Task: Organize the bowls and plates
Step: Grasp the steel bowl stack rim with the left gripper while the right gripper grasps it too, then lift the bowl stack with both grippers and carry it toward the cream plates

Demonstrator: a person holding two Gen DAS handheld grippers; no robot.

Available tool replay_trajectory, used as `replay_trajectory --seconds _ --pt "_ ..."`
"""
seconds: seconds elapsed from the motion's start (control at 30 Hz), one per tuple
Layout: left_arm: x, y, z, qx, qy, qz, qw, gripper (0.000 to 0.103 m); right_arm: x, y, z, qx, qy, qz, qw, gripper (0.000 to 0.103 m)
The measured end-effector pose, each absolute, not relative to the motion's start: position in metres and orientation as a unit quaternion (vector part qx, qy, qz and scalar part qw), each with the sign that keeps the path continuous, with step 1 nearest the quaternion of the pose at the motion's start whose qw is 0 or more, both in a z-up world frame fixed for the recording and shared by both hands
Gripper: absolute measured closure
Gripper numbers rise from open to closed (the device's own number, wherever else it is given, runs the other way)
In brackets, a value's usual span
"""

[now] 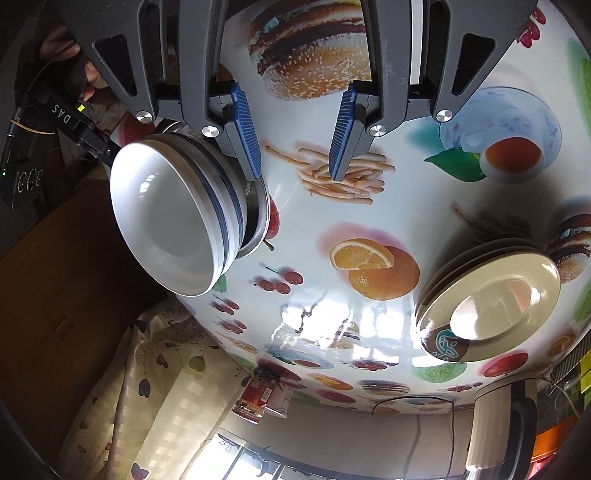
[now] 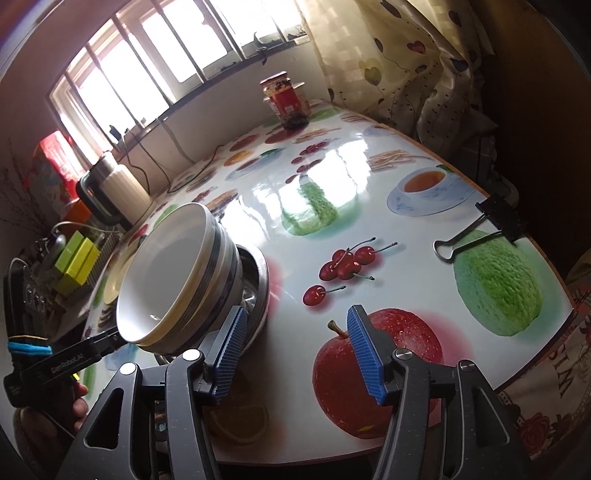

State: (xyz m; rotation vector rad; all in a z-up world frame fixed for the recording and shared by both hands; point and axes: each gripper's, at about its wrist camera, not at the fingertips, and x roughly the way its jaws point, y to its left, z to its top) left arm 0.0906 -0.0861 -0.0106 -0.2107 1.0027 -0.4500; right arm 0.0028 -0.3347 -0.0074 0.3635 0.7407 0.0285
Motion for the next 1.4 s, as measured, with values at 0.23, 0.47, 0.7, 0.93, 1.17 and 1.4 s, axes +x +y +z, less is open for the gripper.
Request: replay_trajectory --seconds 0.23,0.47,0.7,0.93,1.17,1.4 --pt "0.095 -0.088 -0.011 -0.107 0.476 -0.219 0.845 0.063 0.012 -0.331 -0.012 0.177 0.367 0.027 0.913 0.044" --pt "0.101 -0.088 -0.014 -0.122 0.481 -0.226 0.838 0.063 0.019 -0.333 -0.017 0.178 0.374 0.031 0.910 0.044" --pt "0.106 -0.084 -0.020 -0.152 0.489 -0.235 0.826 0.063 0.023 -0.337 -0.021 0.193 0.371 0.043 0.907 0.044" --pt "0.109 -0.082 -0.024 -0.172 0.491 -0.242 0.819 0.063 0.023 -0.343 -0.025 0.208 0.366 0.064 0.905 0.044" --pt "0.112 -0.083 -0.027 -0.181 0.492 -0.239 0.817 0.065 0.024 -0.351 -0.031 0.259 0.360 0.112 0.889 0.072" --pt "0.113 -0.088 -0.026 -0.180 0.492 -0.246 0.816 0.075 0.026 -0.347 -0.030 0.270 0.352 0.142 0.885 0.089"
